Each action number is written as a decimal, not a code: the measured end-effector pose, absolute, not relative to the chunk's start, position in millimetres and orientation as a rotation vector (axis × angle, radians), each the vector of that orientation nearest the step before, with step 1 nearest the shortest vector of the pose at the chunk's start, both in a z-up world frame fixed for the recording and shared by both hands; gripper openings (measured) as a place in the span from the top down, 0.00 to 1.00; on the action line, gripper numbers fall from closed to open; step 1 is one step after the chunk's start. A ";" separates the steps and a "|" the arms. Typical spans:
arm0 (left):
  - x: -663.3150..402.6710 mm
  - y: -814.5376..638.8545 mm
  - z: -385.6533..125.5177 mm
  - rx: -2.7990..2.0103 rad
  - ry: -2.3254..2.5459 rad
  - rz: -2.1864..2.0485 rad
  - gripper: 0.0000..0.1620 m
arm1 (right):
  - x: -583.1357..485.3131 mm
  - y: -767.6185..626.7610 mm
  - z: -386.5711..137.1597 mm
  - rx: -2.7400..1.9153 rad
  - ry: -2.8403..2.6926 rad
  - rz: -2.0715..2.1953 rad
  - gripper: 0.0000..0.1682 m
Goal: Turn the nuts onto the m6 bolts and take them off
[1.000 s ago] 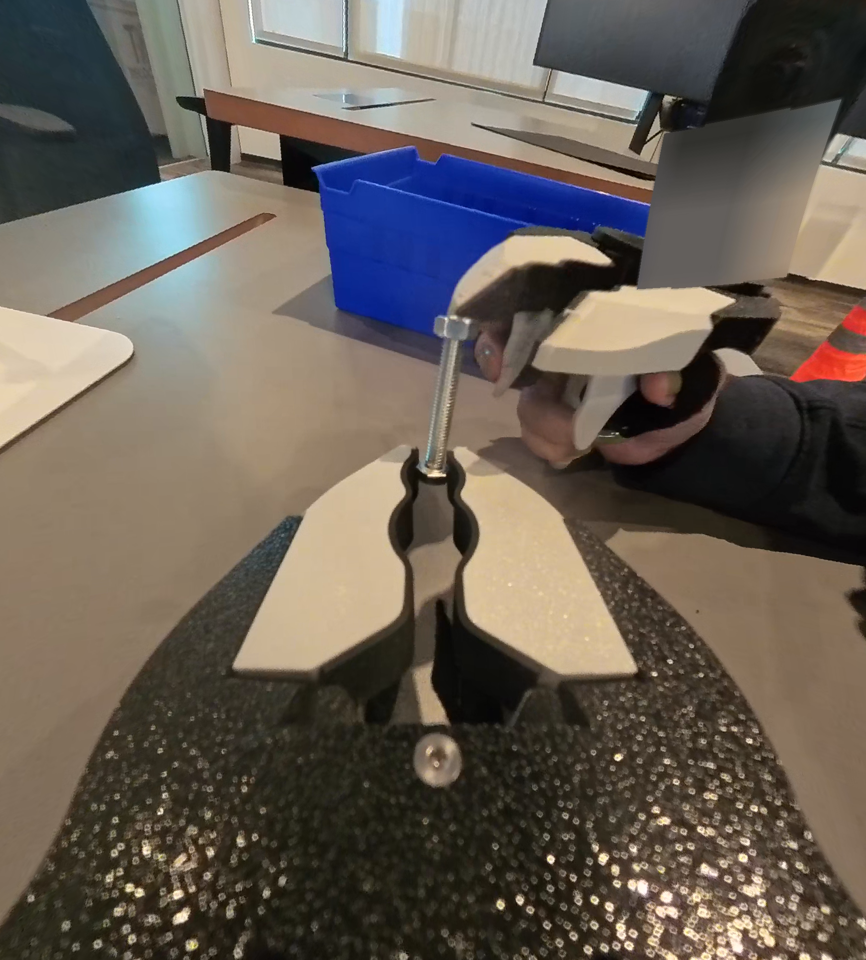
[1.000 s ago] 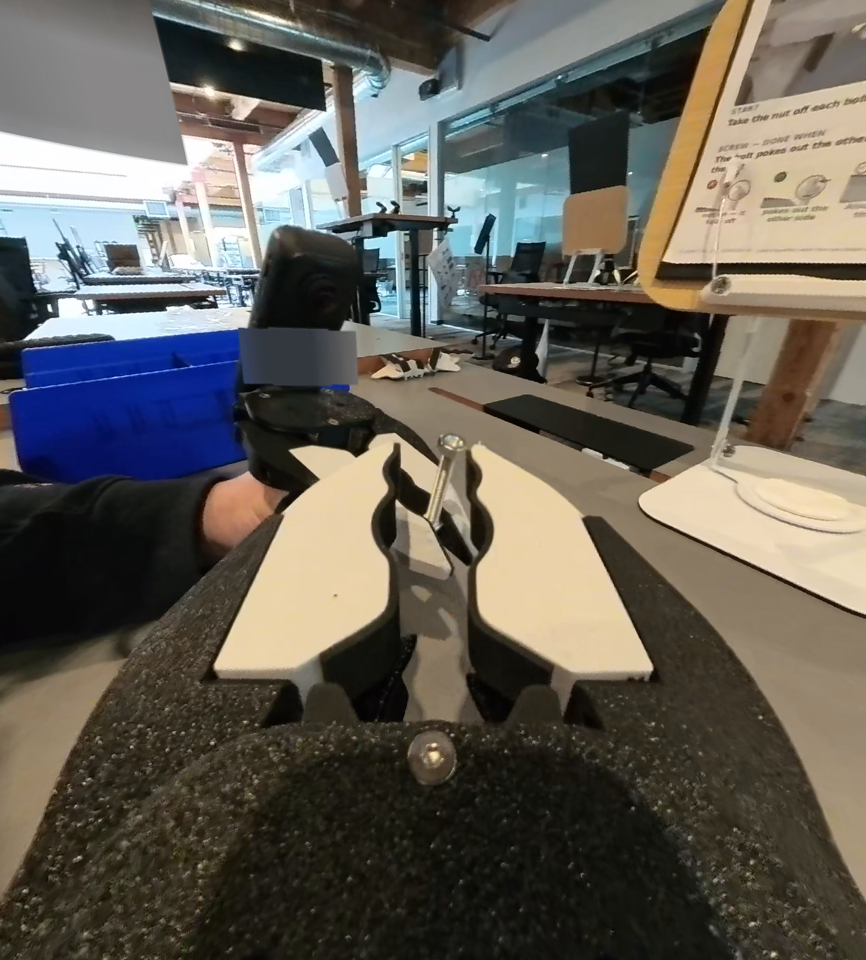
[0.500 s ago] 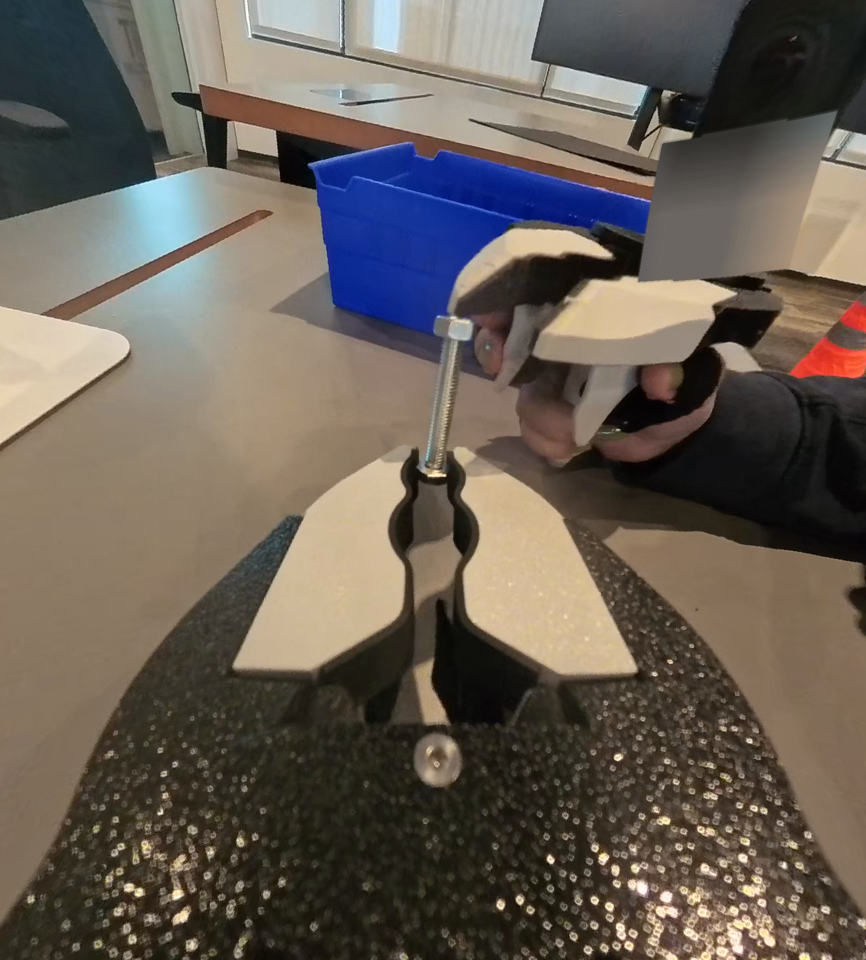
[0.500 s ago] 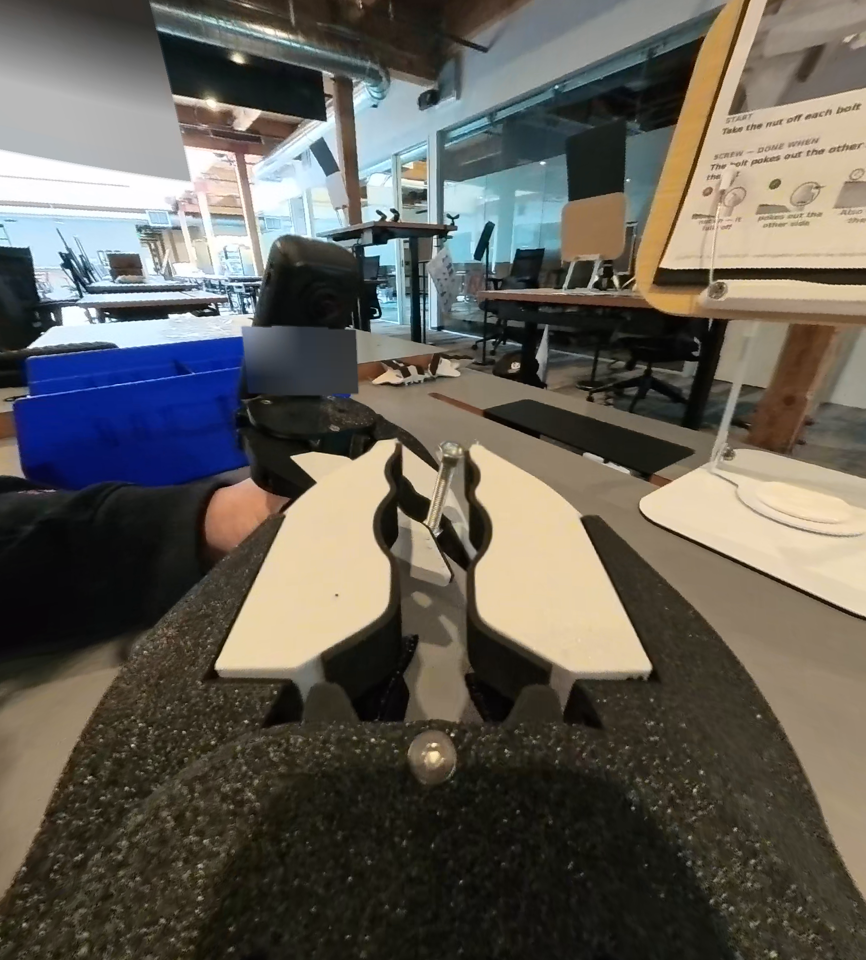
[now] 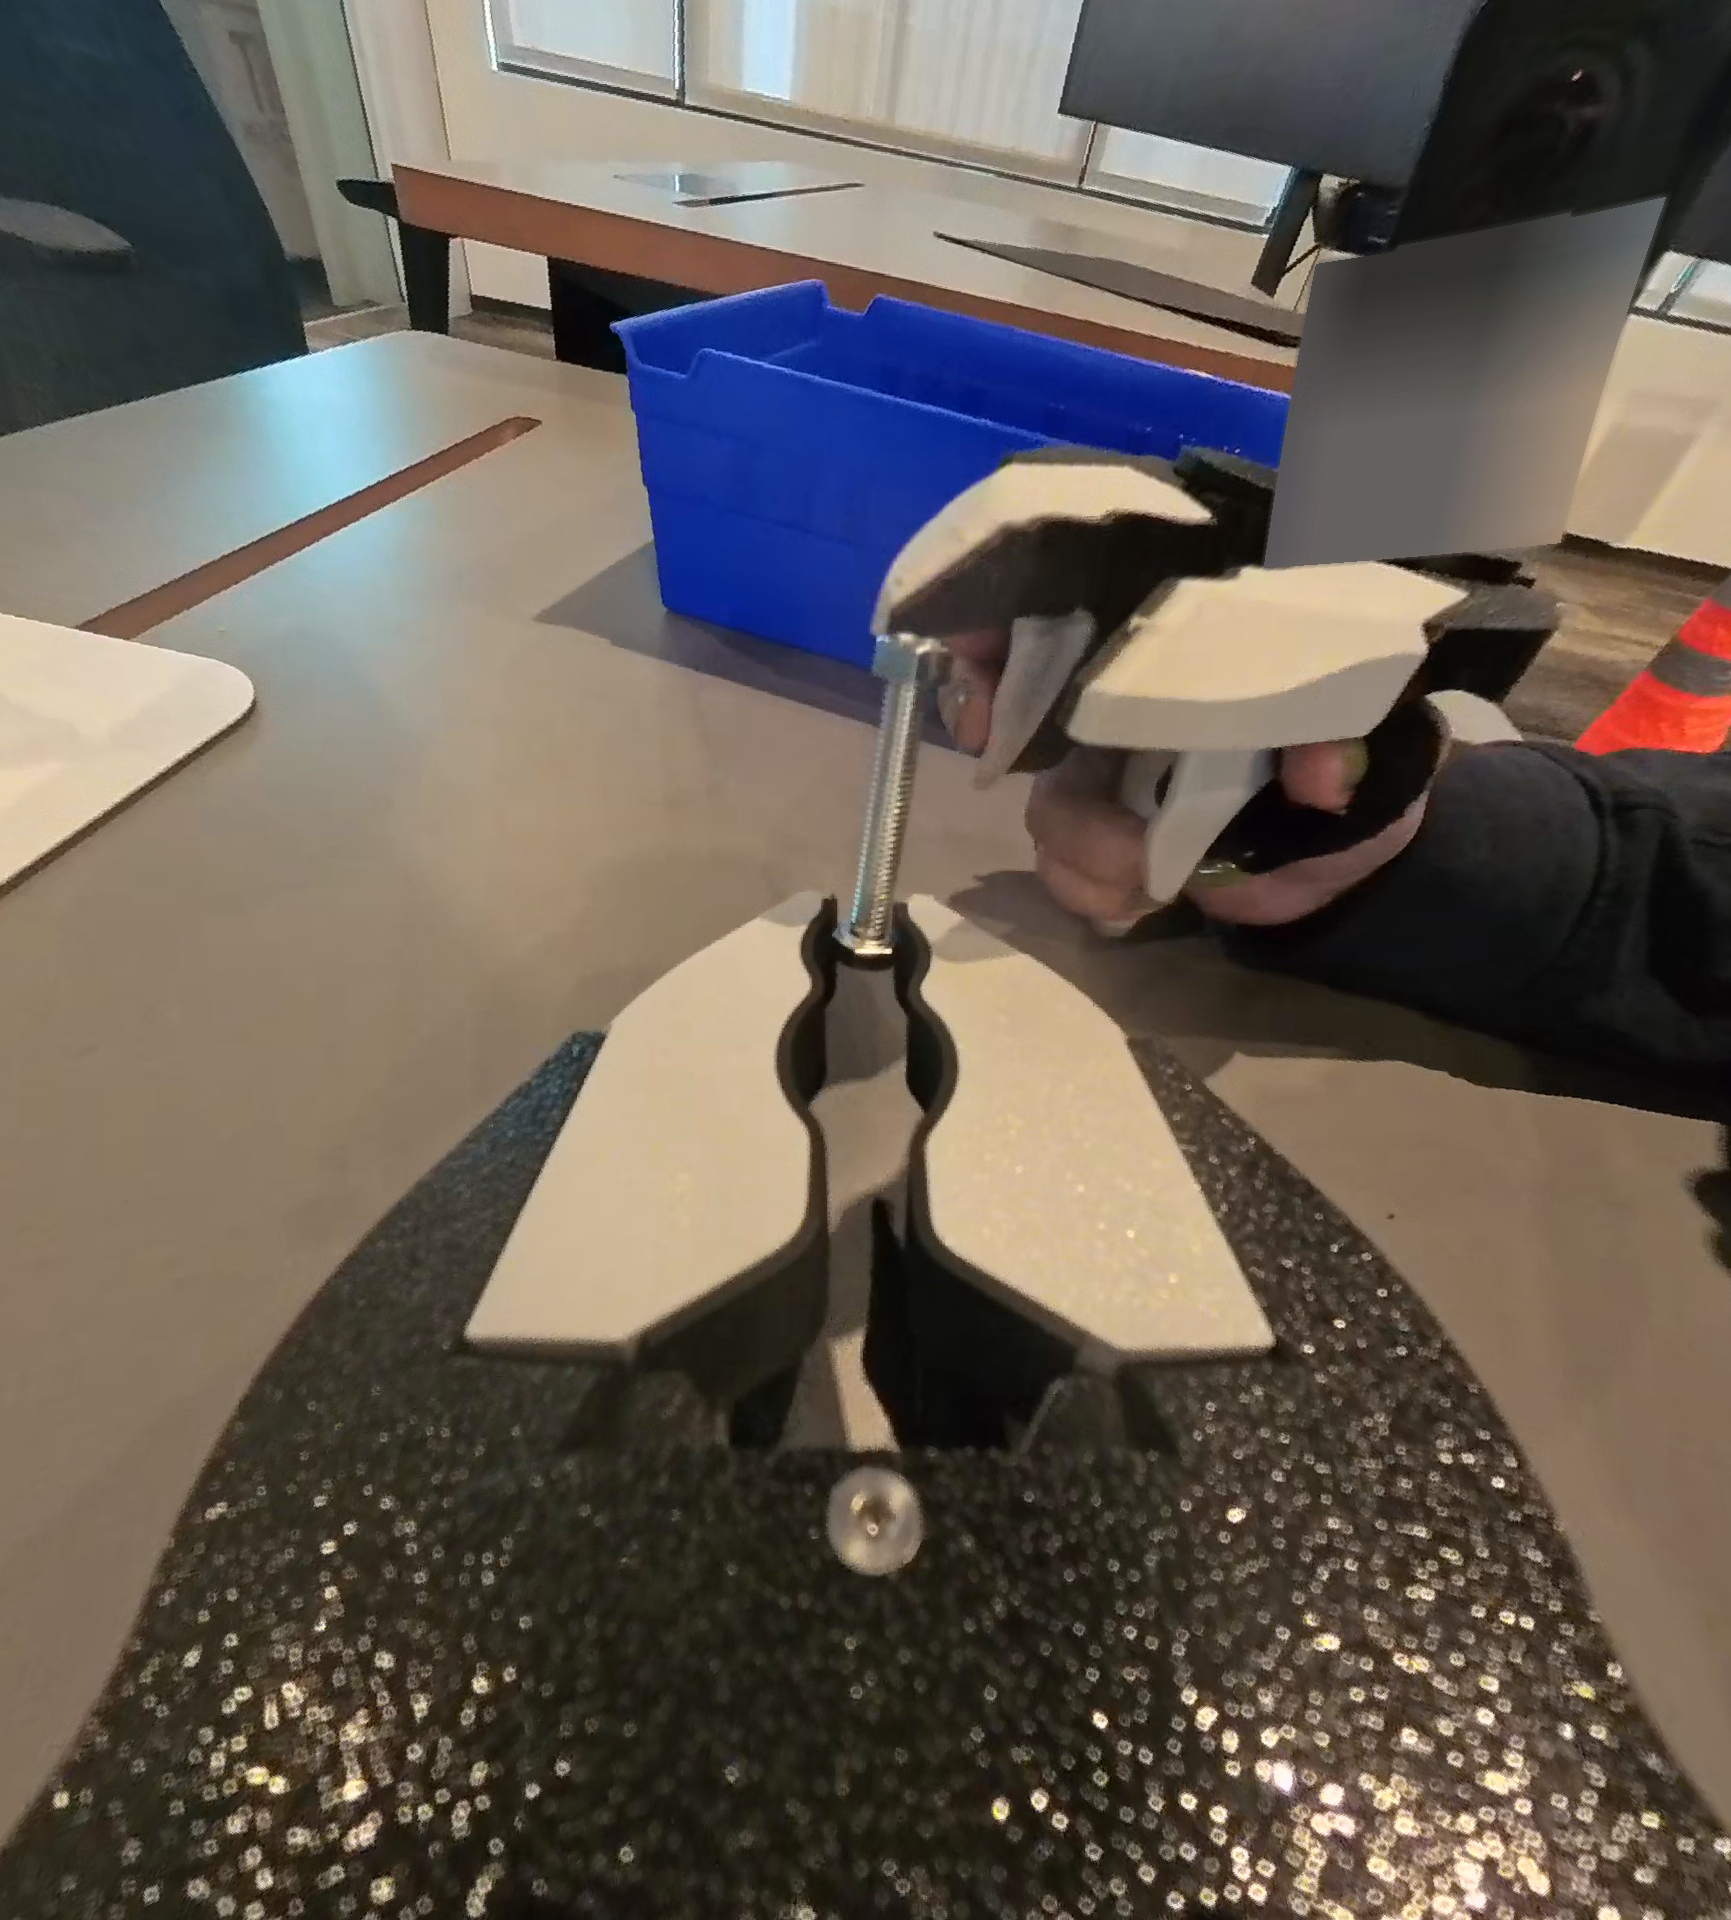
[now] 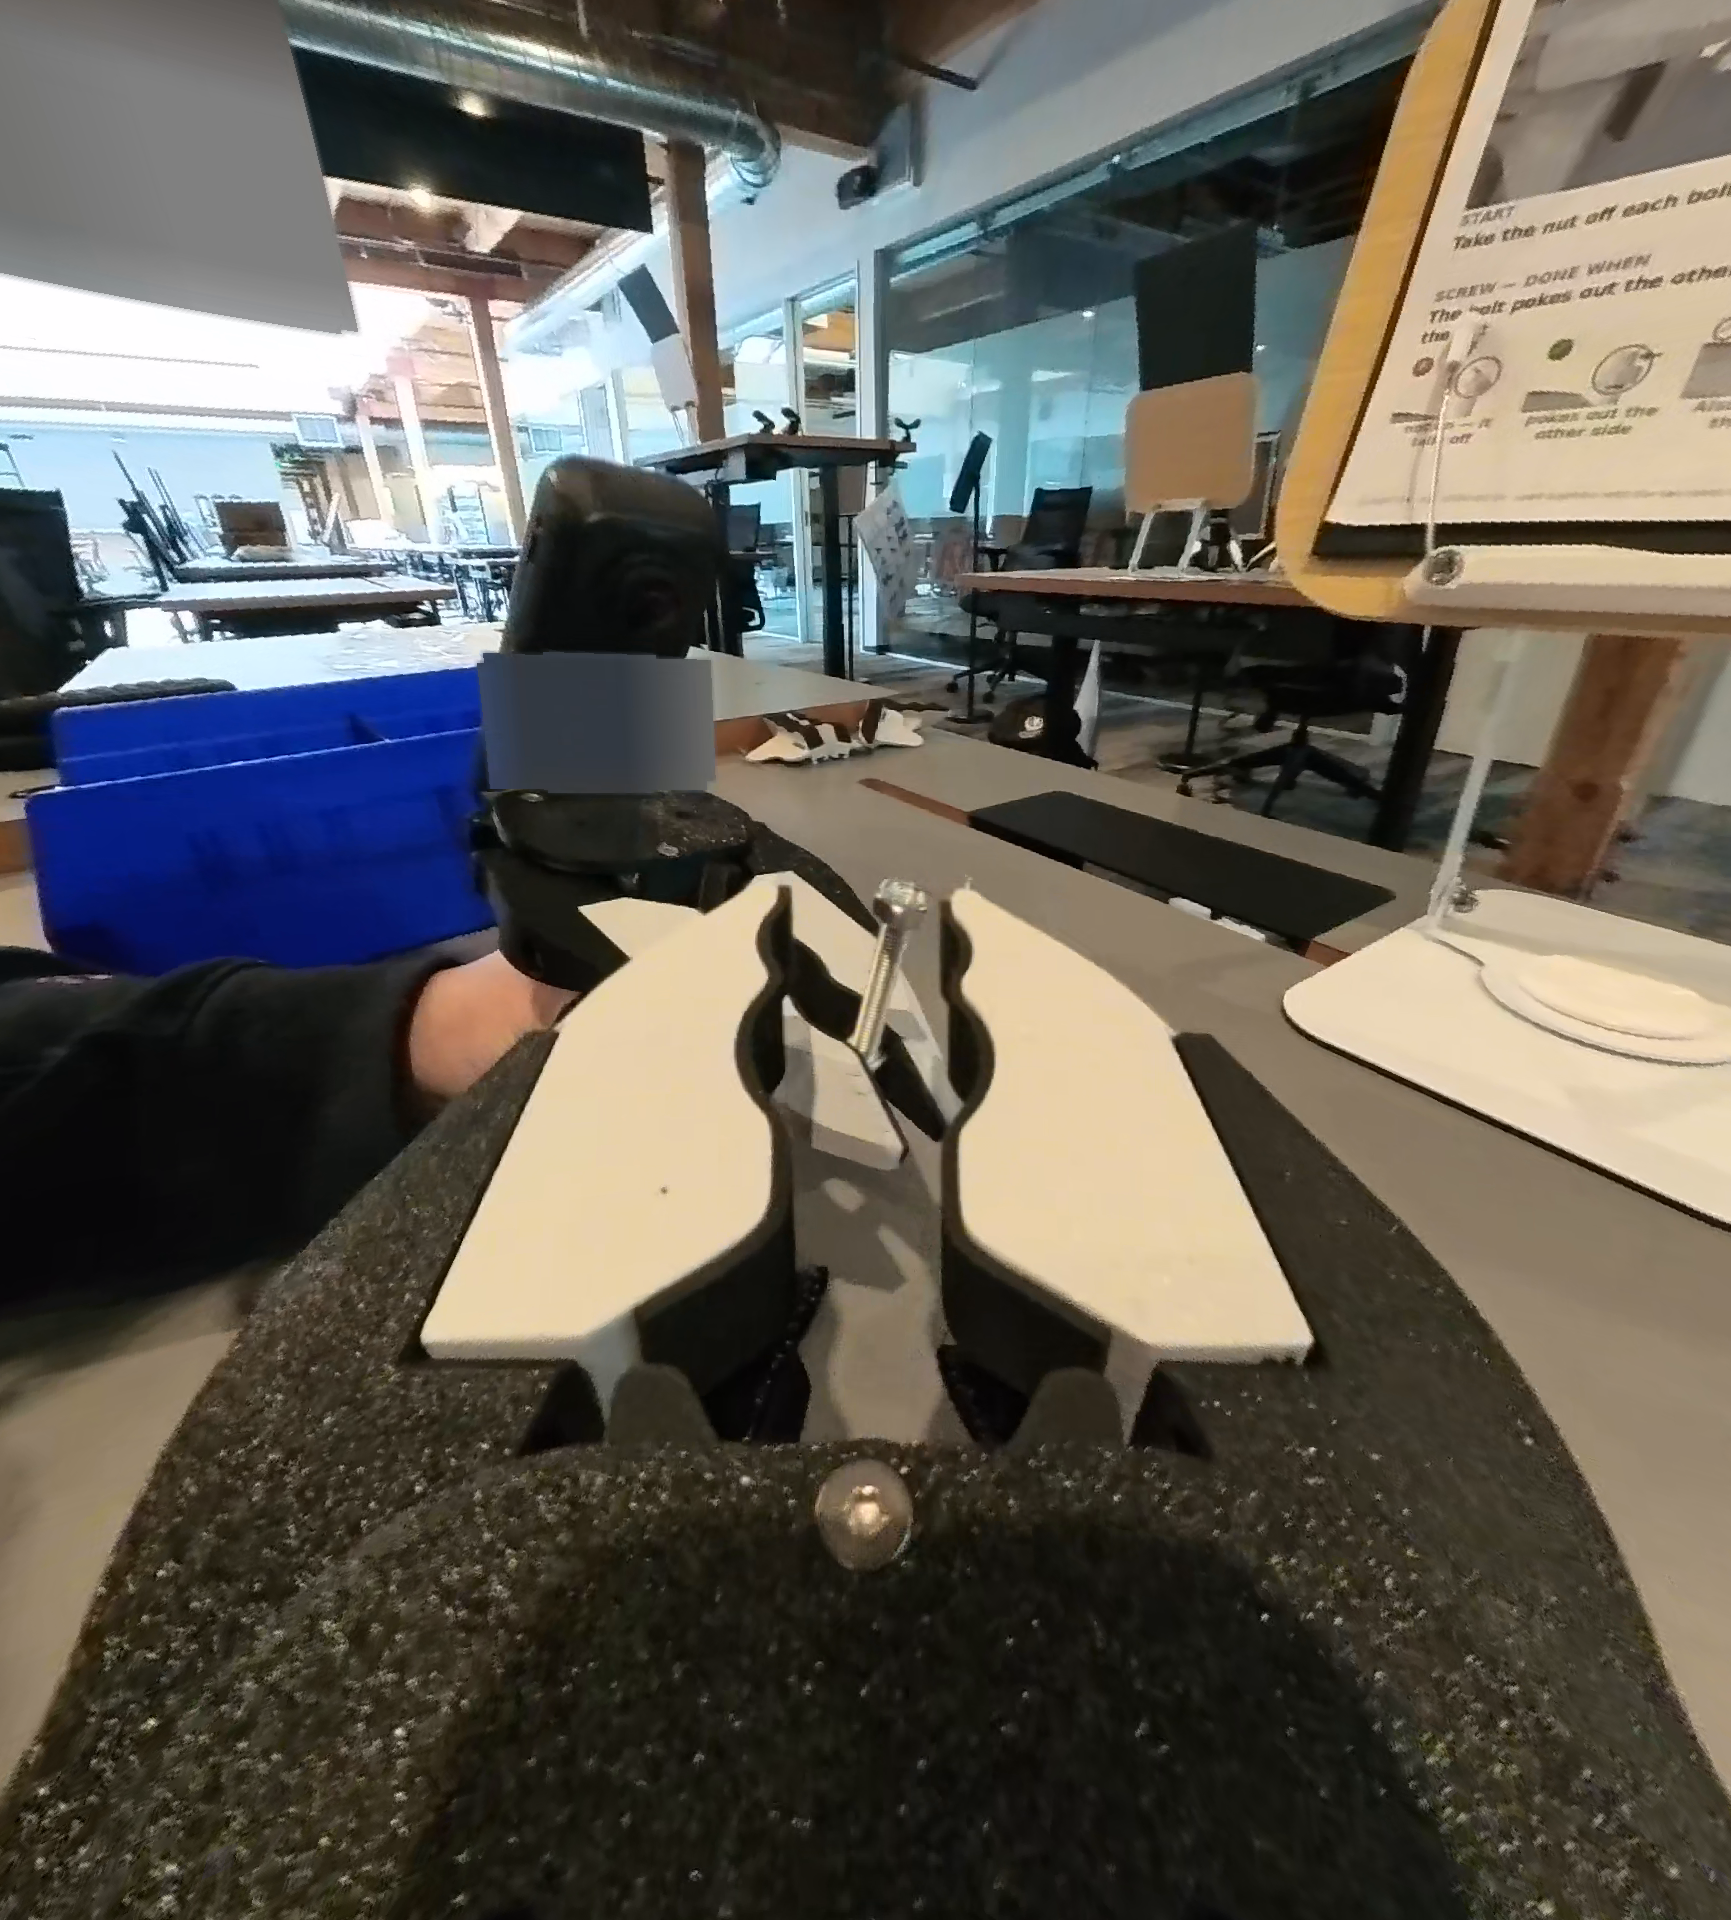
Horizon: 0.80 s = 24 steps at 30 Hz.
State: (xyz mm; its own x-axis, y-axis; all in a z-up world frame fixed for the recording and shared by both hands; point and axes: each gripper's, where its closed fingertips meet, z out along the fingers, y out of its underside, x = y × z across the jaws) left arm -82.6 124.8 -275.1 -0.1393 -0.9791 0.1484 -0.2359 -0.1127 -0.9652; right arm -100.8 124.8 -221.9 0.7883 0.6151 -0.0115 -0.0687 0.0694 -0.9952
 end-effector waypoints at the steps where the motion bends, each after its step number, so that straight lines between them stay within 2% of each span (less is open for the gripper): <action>1: -82.6 125.0 -275.0 -1.402 1.432 -1.310 0.94 | -102.0 124.2 -222.4 -1.420 -0.487 0.550 0.85; 4: -82.8 125.2 -274.6 -1.402 1.428 -1.314 0.94 | -105.9 118.1 -221.5 -1.409 -0.528 0.602 0.95; 13: -82.5 124.5 -275.4 -1.402 1.437 -1.310 0.94 | -101.1 124.8 -221.8 -1.417 -0.484 0.539 0.85; 14: -82.7 124.6 -275.3 -1.402 1.436 -1.310 0.94 | -102.1 124.3 -222.5 -1.418 -0.492 0.542 0.86; 17: -82.8 124.9 -275.1 -1.403 1.433 -1.314 0.94 | -106.5 117.9 -221.4 -1.407 -0.535 0.597 0.95; 19: -82.7 124.7 -275.2 -1.403 1.435 -1.313 0.94 | -105.4 116.5 -218.3 -1.392 -0.522 0.623 0.95; 24: -82.7 124.6 -275.3 -1.402 1.437 -1.313 0.94 | -99.1 123.8 -218.5 -1.399 -0.475 0.537 0.86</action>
State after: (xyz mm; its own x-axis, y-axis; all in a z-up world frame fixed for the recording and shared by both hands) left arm -82.7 124.6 -275.3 -0.1435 -0.9782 0.1502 -0.2381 -0.1132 -0.9646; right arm -99.1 123.8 -218.5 0.7916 0.6111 -0.0026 -0.0726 0.0899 -0.9933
